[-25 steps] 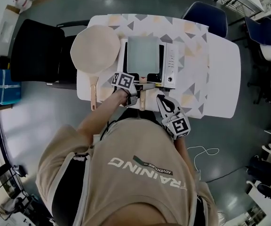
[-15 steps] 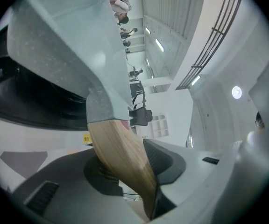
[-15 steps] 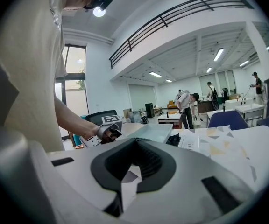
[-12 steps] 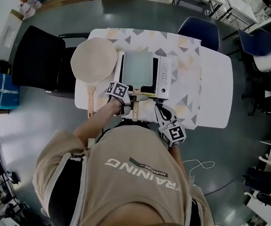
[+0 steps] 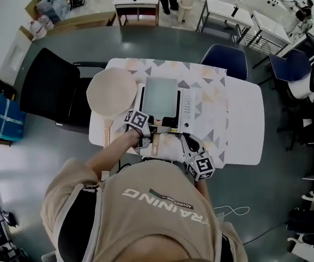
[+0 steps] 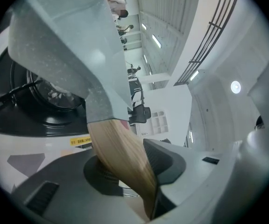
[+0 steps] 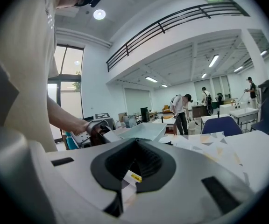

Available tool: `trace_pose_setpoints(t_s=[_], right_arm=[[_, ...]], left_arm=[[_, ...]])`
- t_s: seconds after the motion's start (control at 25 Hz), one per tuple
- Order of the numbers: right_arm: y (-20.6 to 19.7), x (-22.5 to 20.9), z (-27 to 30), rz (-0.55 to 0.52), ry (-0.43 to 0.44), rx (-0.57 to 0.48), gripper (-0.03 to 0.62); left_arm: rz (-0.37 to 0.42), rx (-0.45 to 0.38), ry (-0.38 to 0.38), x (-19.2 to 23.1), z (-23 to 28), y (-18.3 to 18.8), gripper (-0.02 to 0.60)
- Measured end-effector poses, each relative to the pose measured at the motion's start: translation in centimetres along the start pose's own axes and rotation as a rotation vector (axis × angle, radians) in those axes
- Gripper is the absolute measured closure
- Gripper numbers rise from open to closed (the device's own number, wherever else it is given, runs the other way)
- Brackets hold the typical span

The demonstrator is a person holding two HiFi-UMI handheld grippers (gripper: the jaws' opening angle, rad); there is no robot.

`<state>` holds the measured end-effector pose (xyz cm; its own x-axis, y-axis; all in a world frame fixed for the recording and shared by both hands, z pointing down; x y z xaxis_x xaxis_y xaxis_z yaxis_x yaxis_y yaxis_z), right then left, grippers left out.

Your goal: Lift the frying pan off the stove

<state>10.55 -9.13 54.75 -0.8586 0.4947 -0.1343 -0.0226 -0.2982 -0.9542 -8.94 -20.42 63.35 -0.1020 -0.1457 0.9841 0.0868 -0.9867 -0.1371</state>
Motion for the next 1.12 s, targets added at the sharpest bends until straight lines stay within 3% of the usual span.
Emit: trace_pose_setpoints(t_s=[0.56, 1.12], right_arm=[[0.3, -0.3, -0.5, 0.013, -0.037, 0.001, 0.594], [0.3, -0.5, -0.7, 0.035, -0.089, -0.029, 0.595]], left_arm=[[0.058, 0.014, -0.070, -3.7, 0.7, 0.3, 0.440], [0.110, 0.009, -0.062, -6.3, -1.3, -0.2, 0.437]])
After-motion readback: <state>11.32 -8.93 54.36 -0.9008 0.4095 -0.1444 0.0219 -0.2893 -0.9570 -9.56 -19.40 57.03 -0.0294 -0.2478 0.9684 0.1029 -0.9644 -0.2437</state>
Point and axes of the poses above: the fingertips, and each gripper's own axes: z forward along the fingers, x to its left, y out of its top, the point moved 10 cm from there along -z, backward along the fingers, and after that the axes turned 4 degrees about -y, right-handed, at the moved point
